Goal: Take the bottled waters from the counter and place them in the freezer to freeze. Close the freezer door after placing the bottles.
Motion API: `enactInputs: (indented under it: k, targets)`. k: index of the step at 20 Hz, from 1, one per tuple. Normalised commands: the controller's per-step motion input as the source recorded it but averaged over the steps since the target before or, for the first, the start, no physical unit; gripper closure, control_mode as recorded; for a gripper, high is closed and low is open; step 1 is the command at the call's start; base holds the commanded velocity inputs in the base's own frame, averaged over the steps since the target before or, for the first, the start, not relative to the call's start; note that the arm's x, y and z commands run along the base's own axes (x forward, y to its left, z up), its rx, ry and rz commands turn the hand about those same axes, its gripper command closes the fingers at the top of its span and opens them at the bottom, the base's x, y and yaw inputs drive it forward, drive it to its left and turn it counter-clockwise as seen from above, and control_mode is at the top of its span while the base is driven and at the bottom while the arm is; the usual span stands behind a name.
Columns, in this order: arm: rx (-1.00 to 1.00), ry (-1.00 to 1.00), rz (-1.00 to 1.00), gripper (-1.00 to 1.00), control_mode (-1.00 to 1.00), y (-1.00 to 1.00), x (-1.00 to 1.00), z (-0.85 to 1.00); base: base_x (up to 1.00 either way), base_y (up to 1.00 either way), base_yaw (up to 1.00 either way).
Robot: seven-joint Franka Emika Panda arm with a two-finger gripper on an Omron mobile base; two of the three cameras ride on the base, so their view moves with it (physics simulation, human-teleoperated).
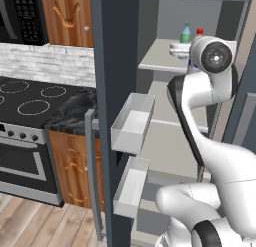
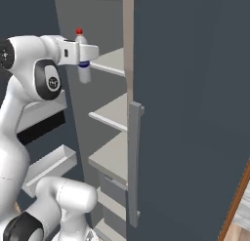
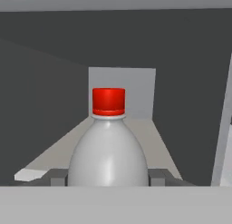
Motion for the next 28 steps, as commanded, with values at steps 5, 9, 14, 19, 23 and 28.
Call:
enactInputs:
  k: [5, 9, 14, 19, 23, 28]
  targets:
    - [0.00, 0.00, 0.00, 1.00, -1.00, -0.05, 0.38, 0.07, 0.00, 0.00, 0.00]
    - [0.00, 0.00, 0.00, 1.00, -1.00, -0.09, 0.42, 0.00, 0.00, 0.00, 0.00]
    - [0.00, -0.02, 0.00, 1.00, -1.00, -0.15, 0.35, 0.00, 0.00, 0.00, 0.00]
    - [0.00, -0.06, 0.00, 1.00, -1.00, -0.15, 0.34, 0.00, 0.00, 0.00, 0.00]
    - [0.00, -0.05, 0.00, 1.00, -1.00, -0.06, 0.37, 0.00, 0.00, 0.00, 0.00]
    - [0.00, 0.00, 0.00, 1.00, -1.00, -0.02, 0.34, 0.00, 0.00, 0.00, 0.00]
